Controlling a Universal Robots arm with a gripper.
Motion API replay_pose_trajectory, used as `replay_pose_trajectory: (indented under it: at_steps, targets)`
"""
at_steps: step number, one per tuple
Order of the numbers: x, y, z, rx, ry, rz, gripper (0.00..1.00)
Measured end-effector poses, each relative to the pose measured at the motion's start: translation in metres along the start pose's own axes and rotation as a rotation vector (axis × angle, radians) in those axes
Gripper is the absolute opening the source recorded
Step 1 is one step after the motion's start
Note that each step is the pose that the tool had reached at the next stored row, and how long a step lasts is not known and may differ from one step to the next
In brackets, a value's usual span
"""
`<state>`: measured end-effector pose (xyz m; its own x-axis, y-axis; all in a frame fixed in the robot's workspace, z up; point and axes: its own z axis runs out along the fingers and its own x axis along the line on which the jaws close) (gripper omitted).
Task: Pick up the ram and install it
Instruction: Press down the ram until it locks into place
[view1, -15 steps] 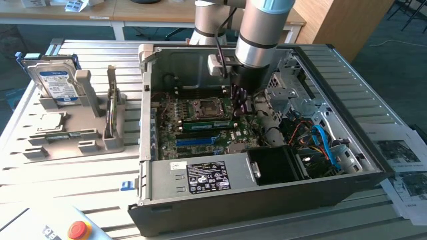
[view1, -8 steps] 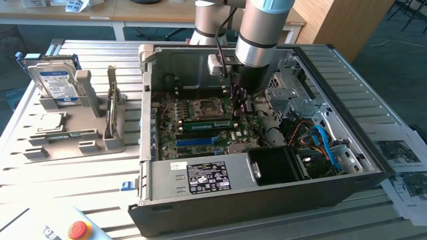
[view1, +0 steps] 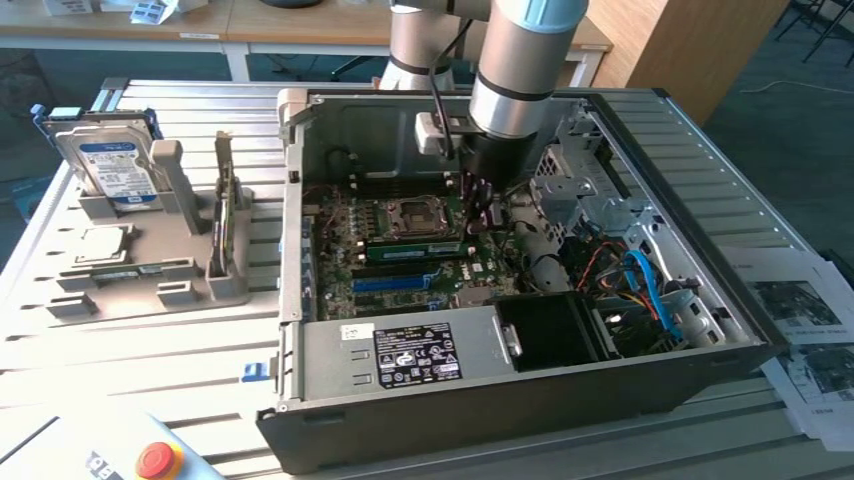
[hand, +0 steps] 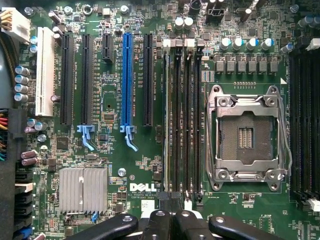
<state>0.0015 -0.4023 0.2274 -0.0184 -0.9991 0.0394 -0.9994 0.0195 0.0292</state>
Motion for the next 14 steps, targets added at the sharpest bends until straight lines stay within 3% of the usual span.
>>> replay_pose_trajectory:
  at_steps: [14]
  targets:
    - [-0.0001,-0.0001,0.0025,0.0,0.0001,0.0,0.1]
